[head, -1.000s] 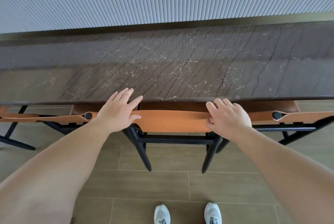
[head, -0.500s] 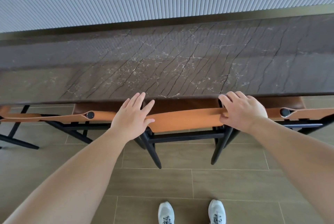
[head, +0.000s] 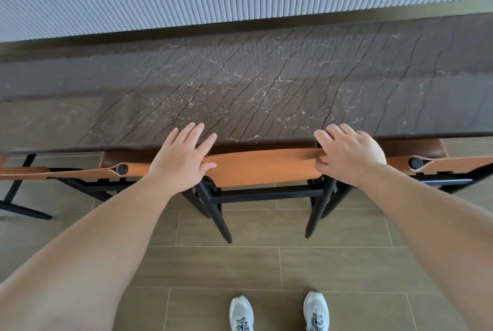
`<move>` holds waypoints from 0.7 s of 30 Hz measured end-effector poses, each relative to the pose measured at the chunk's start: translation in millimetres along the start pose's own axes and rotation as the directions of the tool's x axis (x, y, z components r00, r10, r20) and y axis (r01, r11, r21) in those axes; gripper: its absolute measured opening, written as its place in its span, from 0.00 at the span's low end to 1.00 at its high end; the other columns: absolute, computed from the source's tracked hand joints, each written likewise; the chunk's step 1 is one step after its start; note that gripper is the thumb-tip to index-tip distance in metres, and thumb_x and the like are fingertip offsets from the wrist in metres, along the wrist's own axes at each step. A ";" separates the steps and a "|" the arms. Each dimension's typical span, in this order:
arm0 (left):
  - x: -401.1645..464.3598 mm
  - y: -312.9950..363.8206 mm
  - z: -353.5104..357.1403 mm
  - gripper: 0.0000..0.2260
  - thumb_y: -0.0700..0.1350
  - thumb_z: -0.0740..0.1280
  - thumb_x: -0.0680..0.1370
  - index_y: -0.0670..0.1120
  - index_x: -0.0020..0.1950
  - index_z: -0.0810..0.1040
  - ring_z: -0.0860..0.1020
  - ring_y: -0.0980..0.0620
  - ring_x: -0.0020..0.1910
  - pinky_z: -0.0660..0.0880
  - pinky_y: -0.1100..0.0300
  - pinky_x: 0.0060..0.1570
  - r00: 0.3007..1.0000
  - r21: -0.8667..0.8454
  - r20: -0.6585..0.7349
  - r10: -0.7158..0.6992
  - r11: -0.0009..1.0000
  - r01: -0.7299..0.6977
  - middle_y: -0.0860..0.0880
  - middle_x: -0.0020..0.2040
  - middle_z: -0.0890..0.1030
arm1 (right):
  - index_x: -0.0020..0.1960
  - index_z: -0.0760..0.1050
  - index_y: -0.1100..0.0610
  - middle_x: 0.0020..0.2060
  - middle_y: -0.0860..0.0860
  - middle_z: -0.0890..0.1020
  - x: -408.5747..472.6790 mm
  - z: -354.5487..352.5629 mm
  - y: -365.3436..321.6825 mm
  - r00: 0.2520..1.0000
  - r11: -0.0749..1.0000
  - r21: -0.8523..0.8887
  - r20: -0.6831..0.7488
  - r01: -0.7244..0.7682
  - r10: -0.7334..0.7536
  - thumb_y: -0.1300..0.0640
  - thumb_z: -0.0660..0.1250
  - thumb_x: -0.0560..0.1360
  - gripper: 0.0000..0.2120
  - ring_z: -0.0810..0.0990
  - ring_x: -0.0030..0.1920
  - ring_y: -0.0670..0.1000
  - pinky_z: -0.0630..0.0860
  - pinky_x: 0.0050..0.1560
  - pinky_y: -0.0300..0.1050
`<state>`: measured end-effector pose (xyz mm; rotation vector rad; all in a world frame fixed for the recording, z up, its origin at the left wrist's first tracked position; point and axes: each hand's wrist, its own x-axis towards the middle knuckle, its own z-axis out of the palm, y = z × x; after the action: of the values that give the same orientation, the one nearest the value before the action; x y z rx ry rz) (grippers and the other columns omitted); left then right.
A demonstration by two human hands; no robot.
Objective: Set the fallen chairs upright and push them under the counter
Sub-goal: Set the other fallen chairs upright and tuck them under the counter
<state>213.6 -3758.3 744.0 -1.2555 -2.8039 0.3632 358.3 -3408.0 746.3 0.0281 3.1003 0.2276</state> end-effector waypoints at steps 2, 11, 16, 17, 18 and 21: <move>1.8 -8.0 1.4 0.31 0.60 0.63 0.78 0.47 0.77 0.65 0.62 0.39 0.76 0.61 0.41 0.72 1.000 0.005 0.002 0.007 1.000 -0.007 0.38 0.76 0.65 | 0.57 0.68 0.52 0.48 0.51 0.76 2.2 0.6 -5.3 1.000 1.000 0.007 -0.009 0.008 -0.008 0.43 0.63 0.71 0.19 0.75 0.48 0.55 0.76 0.40 0.50; 10.0 -29.7 0.6 0.28 0.56 0.69 0.76 0.44 0.72 0.73 0.67 0.37 0.72 0.63 0.38 0.71 0.999 -0.015 -0.012 0.041 0.999 -0.042 0.36 0.71 0.70 | 0.55 0.69 0.54 0.48 0.52 0.76 12.0 0.4 -24.8 1.000 1.000 0.004 -0.021 -0.001 0.001 0.46 0.64 0.72 0.16 0.75 0.48 0.56 0.73 0.38 0.49; -1.5 -26.3 9.2 0.27 0.56 0.68 0.77 0.45 0.73 0.72 0.67 0.38 0.72 0.63 0.39 0.71 0.999 -0.031 -0.023 0.027 0.999 -0.028 0.37 0.72 0.70 | 0.52 0.71 0.56 0.43 0.53 0.76 7.9 3.6 -30.9 1.000 1.000 -0.001 -0.020 0.003 -0.003 0.48 0.67 0.70 0.16 0.76 0.44 0.57 0.72 0.36 0.49; -5.2 -22.6 11.7 0.27 0.56 0.68 0.77 0.45 0.73 0.72 0.67 0.38 0.72 0.63 0.40 0.71 0.999 -0.027 -0.021 0.026 0.999 -0.026 0.37 0.72 0.70 | 0.50 0.71 0.56 0.42 0.53 0.76 4.9 4.7 -31.2 1.000 1.000 0.002 -0.020 0.005 -0.005 0.49 0.68 0.69 0.15 0.76 0.44 0.58 0.72 0.36 0.49; -7.8 -19.6 13.7 0.27 0.56 0.68 0.77 0.45 0.73 0.72 0.67 0.38 0.72 0.63 0.40 0.71 0.999 -0.024 -0.024 0.025 0.999 -0.025 0.38 0.72 0.70 | 0.48 0.72 0.57 0.41 0.54 0.76 1.9 5.9 -31.2 1.000 1.000 0.003 -0.026 0.013 -0.012 0.50 0.69 0.68 0.14 0.76 0.43 0.58 0.72 0.35 0.49; -11.2 -15.2 14.1 0.27 0.56 0.68 0.77 0.46 0.73 0.72 0.67 0.39 0.73 0.63 0.40 0.71 1.000 -0.018 -0.022 0.007 1.000 -0.008 0.38 0.73 0.70 | 0.45 0.73 0.58 0.39 0.55 0.77 -2.3 7.2 -31.5 0.997 0.999 0.000 -0.055 0.045 -0.045 0.52 0.71 0.67 0.13 0.76 0.42 0.59 0.72 0.35 0.50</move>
<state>208.0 -3779.1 734.4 -1.2662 -2.7910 0.3233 360.3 -3438.2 734.6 -0.0491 3.1518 0.2286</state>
